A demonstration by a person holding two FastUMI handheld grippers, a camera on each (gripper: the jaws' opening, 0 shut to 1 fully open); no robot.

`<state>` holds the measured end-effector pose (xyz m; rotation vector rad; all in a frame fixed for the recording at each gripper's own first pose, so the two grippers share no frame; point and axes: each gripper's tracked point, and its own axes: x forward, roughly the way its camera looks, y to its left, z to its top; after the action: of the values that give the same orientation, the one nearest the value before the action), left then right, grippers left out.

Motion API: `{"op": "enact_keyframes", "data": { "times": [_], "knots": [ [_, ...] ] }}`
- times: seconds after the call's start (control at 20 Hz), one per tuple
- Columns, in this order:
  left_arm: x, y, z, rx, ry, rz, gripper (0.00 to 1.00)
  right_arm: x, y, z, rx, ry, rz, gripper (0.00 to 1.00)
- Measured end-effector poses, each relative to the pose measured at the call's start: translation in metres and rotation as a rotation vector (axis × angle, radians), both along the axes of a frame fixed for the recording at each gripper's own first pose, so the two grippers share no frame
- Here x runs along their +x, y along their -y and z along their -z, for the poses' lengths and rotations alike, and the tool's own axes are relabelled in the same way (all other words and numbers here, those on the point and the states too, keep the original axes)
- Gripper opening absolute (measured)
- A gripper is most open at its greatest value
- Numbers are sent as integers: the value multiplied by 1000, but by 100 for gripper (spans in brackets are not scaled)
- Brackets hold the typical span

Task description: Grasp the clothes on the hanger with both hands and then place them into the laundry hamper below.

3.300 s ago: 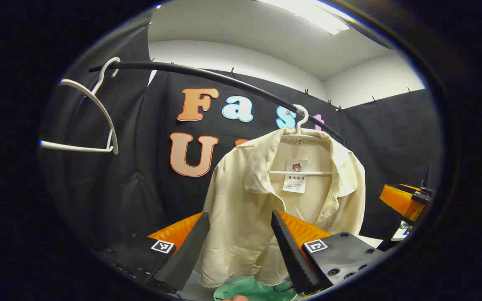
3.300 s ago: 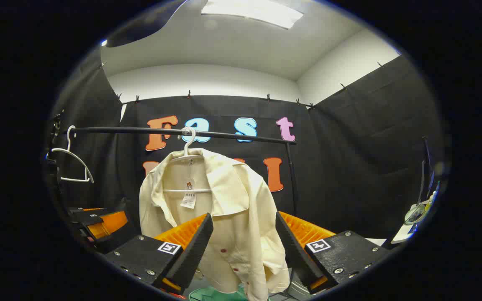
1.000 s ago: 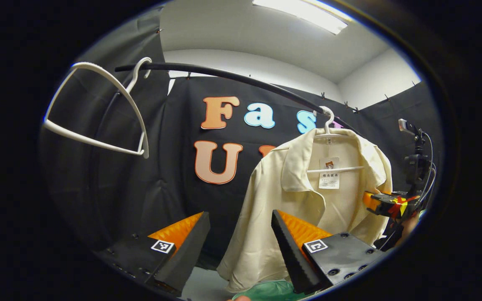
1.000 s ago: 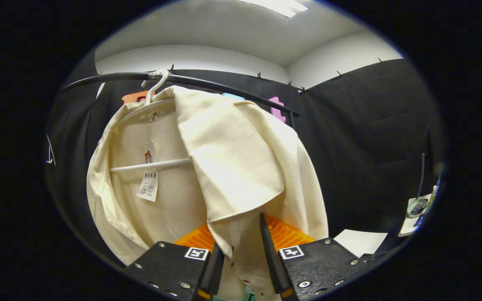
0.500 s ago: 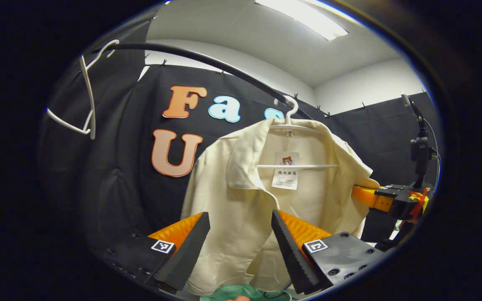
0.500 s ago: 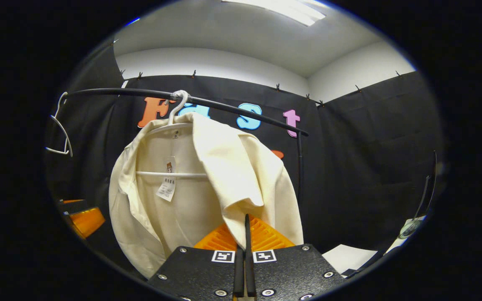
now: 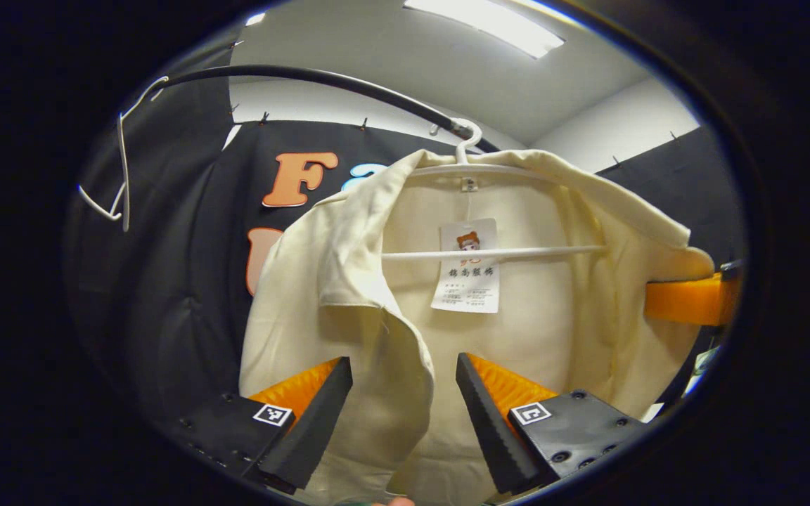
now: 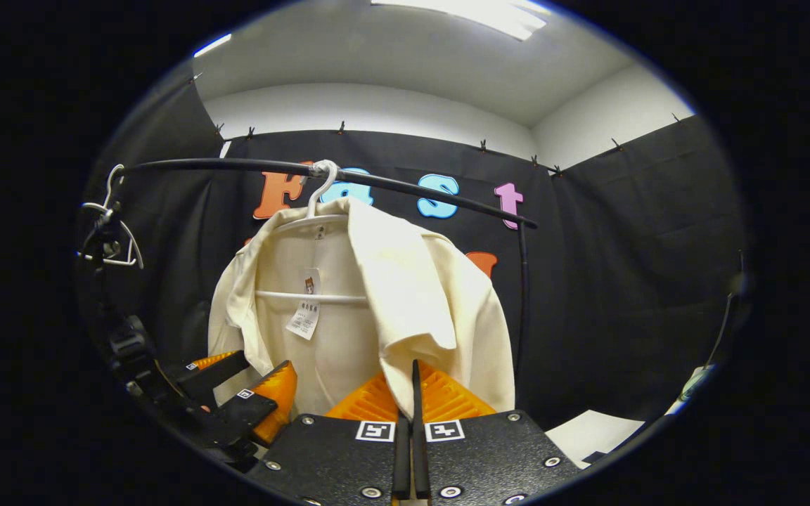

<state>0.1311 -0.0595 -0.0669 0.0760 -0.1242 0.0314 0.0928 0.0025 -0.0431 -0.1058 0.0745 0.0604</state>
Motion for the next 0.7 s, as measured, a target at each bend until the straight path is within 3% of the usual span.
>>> {"op": "enact_keyframes", "data": {
  "times": [0.1, 0.25, 0.3, 0.35, 0.4, 0.5, 0.55, 0.6, 0.7],
  "knots": [
    [14, -26, 4, 44, 10, -100, 100, 2, 2, 1, 1, -1, 2, 2],
    [23, -54, 3, 131, 20, -171, 96, 1, 5, -1, 6, 3, 11, 1],
    [26, -67, 2, 183, 20, -199, 99, 2, 7, -1, 5, 6, 15, 2],
    [24, -77, -1, 223, 18, -223, 94, 2, 10, -1, 5, 8, 19, 2],
    [26, -83, -4, 254, 15, -226, 61, 2, 12, -1, 6, 10, 23, 2],
    [24, -87, -11, 314, 0, -211, 28, 4, 18, -4, 11, 20, 27, 1],
    [19, -92, -17, 345, -3, -219, 24, 3, 21, -7, 13, 27, 28, 2],
    [13, -96, -22, 369, 0, -224, 13, 2, 24, -10, 13, 40, 31, 1],
    [4, -105, -36, 426, 7, -245, 12, 0, 37, -21, 6, 82, 58, 1]
  ]
}}
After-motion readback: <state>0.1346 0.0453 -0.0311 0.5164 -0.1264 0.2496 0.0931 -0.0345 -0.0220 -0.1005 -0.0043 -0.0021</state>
